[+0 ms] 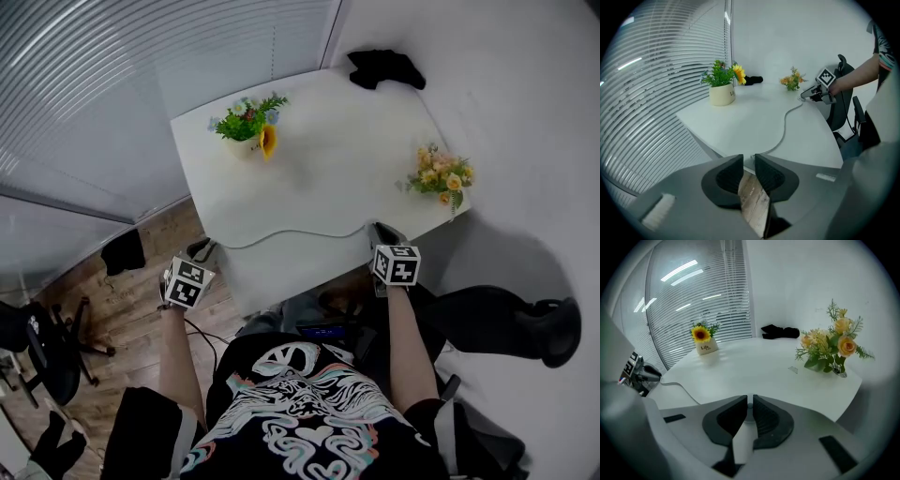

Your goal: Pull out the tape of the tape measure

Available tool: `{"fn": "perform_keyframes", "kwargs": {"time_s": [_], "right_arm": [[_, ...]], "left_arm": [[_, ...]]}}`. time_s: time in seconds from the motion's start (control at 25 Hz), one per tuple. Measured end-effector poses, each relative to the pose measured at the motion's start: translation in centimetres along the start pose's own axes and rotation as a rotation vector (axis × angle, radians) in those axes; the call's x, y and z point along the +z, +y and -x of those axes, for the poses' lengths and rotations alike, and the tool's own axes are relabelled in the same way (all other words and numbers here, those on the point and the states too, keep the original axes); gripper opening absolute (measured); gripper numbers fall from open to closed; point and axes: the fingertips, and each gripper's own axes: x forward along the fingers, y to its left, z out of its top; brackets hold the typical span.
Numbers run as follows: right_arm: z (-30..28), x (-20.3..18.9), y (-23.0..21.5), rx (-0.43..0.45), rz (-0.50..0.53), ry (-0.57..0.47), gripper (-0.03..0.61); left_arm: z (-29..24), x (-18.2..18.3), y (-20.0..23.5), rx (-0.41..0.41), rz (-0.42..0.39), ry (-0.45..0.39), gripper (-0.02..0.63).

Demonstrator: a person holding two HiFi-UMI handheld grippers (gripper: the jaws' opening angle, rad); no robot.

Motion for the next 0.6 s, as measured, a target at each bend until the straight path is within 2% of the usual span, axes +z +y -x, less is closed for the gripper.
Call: {"fn": "perform_keyframes", "kwargs": {"time_s": [0.04, 0.2, 0.36, 0.48, 0.6], "right_arm": [[-0.1, 0.1, 0.0, -0.001, 0.007, 0.001, 0.041], [-0.2, 0.1, 0.2, 0.003, 0.03, 0.009, 0.041], [0.1, 0.0, 0.3, 0.0, 0.056, 0.004, 0.04], [0.9, 0.6, 0.0, -0.037, 0.049, -0.035, 0.031], [1.7, 1.7, 0.3, -0.051, 0.03, -0.085, 0.041]], "left_arm": [[0.0, 0.2, 0.1, 0.008, 0.008, -0.014, 0.095], [0.0, 0.0, 0.4, 0.034, 0.044, -0.025, 0.138], [0.8, 0.1, 0.9, 0.074, 0.11, -0.043, 0.228], [1.6, 0.8, 1.7, 0.101, 0.19, -0.111, 0.252], [2.4, 2.2, 2.4, 0.083, 0.291, -0.205, 0.252]]}}
